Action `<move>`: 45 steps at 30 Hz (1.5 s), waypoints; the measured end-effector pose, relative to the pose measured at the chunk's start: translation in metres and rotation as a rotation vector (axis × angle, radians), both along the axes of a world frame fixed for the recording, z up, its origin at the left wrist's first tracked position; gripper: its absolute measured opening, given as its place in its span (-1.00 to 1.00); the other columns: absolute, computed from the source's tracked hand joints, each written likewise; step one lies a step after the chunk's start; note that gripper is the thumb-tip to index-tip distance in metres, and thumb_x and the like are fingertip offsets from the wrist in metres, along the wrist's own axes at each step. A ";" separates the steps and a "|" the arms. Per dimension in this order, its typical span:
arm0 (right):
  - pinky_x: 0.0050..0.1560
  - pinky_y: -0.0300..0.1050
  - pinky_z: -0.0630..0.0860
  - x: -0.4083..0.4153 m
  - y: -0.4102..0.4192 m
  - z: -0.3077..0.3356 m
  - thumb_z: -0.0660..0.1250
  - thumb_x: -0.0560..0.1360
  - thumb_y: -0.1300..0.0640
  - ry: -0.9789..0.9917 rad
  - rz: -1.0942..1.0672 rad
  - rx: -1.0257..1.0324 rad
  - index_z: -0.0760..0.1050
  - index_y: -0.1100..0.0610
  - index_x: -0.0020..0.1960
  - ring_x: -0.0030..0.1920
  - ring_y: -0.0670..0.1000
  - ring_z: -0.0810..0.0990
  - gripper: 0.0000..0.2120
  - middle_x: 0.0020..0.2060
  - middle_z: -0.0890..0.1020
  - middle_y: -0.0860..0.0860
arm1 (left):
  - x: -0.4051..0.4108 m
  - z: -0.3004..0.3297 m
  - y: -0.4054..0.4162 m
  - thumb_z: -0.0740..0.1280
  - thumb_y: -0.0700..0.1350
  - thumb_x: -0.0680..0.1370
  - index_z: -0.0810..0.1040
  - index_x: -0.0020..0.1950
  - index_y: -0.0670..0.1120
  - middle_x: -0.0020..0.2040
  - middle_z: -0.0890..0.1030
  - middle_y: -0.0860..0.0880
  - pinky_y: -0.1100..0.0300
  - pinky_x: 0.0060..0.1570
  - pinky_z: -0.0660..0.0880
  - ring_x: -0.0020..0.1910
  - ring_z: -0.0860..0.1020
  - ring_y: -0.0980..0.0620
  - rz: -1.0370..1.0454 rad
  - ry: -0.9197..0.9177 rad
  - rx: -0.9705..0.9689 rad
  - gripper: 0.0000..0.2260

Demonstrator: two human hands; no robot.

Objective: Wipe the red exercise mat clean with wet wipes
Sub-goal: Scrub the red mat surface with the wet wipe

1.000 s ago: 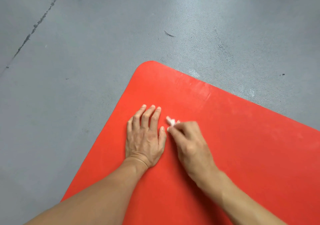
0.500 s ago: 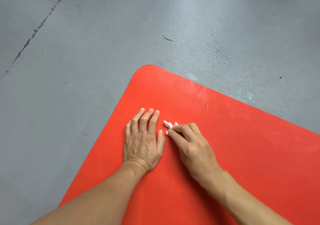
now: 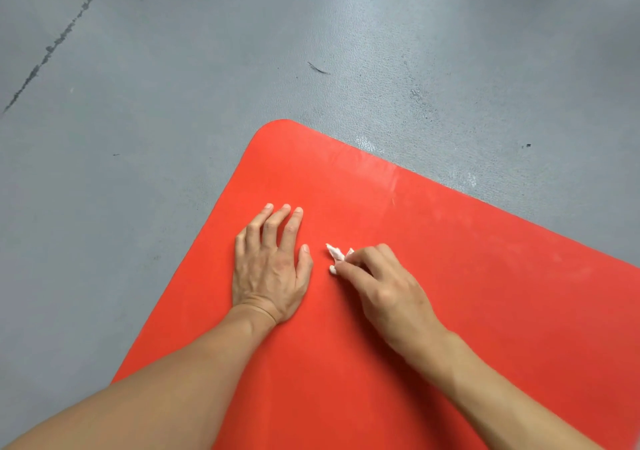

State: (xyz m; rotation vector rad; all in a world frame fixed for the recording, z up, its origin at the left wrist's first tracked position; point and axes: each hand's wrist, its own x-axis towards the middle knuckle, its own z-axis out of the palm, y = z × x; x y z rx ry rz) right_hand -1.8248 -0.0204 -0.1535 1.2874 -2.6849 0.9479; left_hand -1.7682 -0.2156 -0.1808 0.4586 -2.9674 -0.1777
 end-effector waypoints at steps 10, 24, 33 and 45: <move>-0.13 0.06 0.48 -0.033 0.001 -0.008 0.29 0.69 0.19 -0.021 -0.356 -0.059 0.66 0.25 0.17 -0.11 0.14 0.47 -0.80 -0.12 0.55 0.14 | 0.000 0.000 0.000 0.20 0.06 0.57 0.47 0.52 -0.05 0.46 0.48 -0.05 -0.17 0.38 0.36 0.51 0.37 -0.15 0.007 0.014 0.002 -0.49; -0.11 0.10 0.47 0.008 0.011 -0.004 0.22 0.71 0.19 -0.043 -0.101 -0.029 0.57 0.31 0.31 -0.12 0.16 0.43 -0.72 -0.12 0.51 0.16 | 0.000 -0.002 0.001 0.19 0.07 0.58 0.46 0.51 -0.04 0.46 0.48 -0.04 -0.15 0.39 0.32 0.52 0.36 -0.14 0.005 0.032 0.014 -0.49; -0.18 0.12 0.51 -0.081 0.006 -0.012 0.36 0.64 0.16 0.001 -0.436 -0.096 0.70 0.21 0.01 -0.13 0.16 0.49 -0.83 -0.20 0.52 0.11 | 0.001 -0.005 0.000 0.19 0.07 0.59 0.46 0.51 -0.03 0.45 0.47 -0.02 -0.13 0.40 0.31 0.52 0.35 -0.13 0.007 0.045 0.016 -0.50; -0.17 0.08 0.49 -0.050 0.001 -0.014 0.36 0.66 0.11 0.039 -0.230 -0.110 0.69 0.18 0.06 -0.12 0.12 0.48 -0.82 -0.16 0.54 0.11 | 0.001 -0.005 -0.001 0.16 0.08 0.60 0.48 0.50 -0.01 0.45 0.49 -0.02 -0.11 0.40 0.28 0.50 0.36 -0.11 0.009 0.049 0.023 -0.52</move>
